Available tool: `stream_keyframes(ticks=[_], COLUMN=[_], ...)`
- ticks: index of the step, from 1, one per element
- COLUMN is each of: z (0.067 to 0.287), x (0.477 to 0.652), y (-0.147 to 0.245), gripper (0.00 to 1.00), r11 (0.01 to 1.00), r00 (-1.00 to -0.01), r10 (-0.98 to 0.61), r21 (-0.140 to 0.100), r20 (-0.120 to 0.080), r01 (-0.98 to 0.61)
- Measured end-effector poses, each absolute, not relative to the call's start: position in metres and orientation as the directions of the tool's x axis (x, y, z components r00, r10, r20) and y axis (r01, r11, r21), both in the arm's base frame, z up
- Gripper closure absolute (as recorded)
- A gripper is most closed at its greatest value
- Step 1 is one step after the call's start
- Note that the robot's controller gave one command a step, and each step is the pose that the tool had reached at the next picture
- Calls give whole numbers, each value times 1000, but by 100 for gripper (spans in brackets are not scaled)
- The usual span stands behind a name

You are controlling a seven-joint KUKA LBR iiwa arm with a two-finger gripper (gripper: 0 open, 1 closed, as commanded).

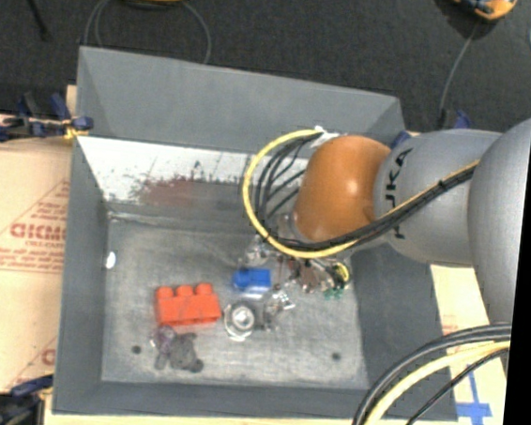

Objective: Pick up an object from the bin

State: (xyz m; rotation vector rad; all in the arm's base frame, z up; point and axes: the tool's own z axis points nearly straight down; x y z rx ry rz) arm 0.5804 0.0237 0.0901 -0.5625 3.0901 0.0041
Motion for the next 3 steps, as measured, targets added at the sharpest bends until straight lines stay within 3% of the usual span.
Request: stream_keyframes(ticks=[1,2,3], z=[91,77,237], x=[581,580,540], y=[21,16,11], gripper=[100,100,100], r11=[936,943,713], r00=[-936,-943,-713], r10=[-352,-332,-701], r21=[-1,1,-6], r20=[-3,-11,-6], r01=[-352,-332,-701])
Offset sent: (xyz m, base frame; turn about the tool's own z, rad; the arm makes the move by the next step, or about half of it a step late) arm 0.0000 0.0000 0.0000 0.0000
